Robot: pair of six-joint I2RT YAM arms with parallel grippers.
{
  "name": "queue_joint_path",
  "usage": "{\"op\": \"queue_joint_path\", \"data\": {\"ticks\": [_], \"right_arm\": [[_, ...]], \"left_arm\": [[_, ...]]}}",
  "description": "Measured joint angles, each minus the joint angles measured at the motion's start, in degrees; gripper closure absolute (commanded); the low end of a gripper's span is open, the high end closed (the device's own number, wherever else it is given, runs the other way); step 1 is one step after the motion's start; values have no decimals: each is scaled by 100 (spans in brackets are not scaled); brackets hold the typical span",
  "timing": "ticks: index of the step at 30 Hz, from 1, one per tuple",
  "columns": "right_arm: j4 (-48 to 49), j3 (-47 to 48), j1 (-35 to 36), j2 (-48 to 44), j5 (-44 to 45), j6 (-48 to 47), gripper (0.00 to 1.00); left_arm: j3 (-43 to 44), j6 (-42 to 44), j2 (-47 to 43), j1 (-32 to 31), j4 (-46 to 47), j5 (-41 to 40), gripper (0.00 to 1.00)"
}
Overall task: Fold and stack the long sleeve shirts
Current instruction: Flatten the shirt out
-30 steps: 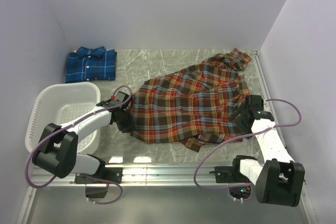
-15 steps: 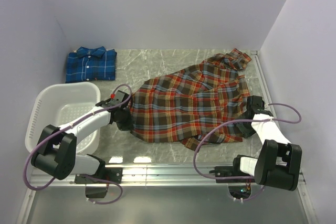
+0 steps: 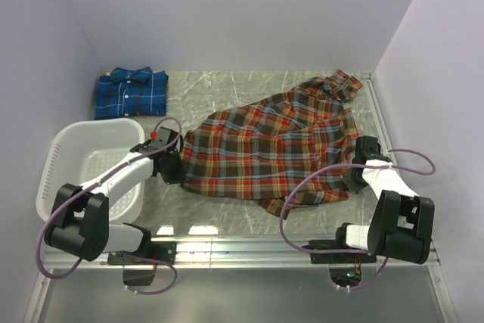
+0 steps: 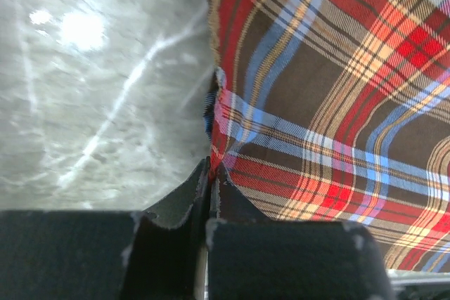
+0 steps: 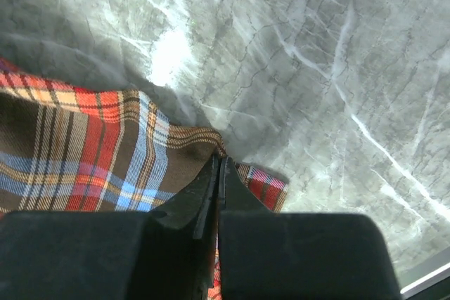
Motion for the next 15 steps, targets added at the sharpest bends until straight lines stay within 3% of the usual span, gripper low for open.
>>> {"op": "queue_joint_path", "data": {"ticks": [4, 11, 14, 15], "right_arm": [[-293, 72, -52, -157, 149, 72, 100], [-1073, 396, -284, -1281, 448, 210, 100], [-1316, 398, -363, -1556, 402, 219, 98], [-1366, 398, -367, -1596, 378, 214, 95]], "left_arm": [[114, 85, -7, 120, -22, -195, 96], [225, 140, -24, 129, 9, -267, 94], [223, 142, -26, 129, 17, -251, 91], [223, 140, -31, 129, 15, -256, 84]]}}
